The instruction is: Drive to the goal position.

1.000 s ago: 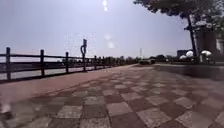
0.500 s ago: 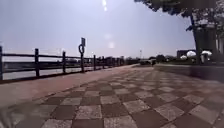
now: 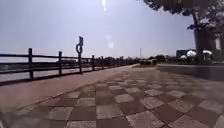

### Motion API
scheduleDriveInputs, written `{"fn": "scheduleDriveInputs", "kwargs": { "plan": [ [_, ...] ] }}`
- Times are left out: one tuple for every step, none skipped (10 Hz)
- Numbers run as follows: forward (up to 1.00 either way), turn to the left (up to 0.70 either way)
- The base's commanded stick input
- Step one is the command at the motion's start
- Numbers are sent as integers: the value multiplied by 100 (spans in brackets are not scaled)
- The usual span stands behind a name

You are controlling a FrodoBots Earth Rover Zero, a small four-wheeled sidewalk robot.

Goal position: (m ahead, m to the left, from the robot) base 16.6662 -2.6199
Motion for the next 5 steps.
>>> {"fn": "scheduleDriveInputs", "kwargs": {
  "plan": [
    [91, 1],
    [91, 1],
    [91, 1],
    [91, 1],
    [91, 1]
  ]
}}
